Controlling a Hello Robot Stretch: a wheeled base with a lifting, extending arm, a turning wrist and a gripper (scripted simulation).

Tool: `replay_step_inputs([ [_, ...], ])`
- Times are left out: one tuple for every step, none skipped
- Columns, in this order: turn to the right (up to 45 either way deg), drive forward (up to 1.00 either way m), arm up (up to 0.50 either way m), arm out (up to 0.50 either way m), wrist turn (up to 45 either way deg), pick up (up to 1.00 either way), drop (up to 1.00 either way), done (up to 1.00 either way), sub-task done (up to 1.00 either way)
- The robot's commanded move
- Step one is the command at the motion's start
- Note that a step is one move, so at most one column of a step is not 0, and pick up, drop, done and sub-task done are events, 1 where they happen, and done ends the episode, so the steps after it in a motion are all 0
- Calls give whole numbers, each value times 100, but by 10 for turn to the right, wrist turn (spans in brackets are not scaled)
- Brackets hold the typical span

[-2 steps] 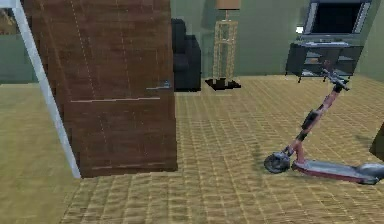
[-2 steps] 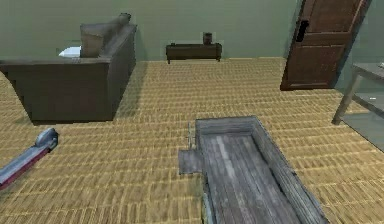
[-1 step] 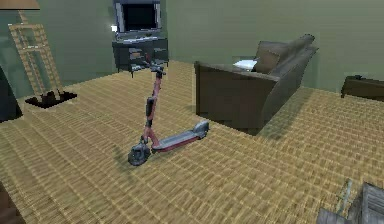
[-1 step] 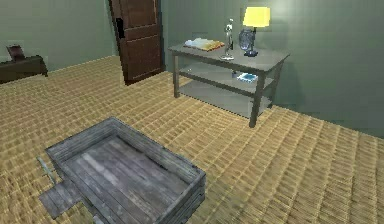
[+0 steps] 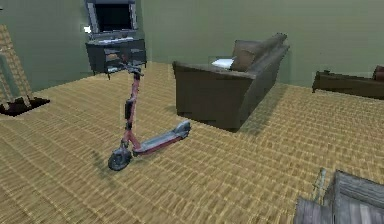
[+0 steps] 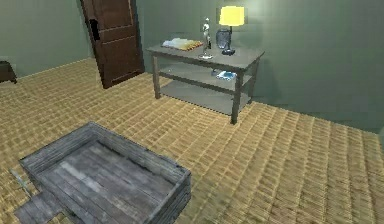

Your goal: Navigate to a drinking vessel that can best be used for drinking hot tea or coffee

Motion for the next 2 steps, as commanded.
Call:
replay_step_inputs([
  [0, 100, 0, 0, 0, 0, 0, 0, 0],
  [180, 0, 0, 0, 0, 0, 0, 0, 0],
])
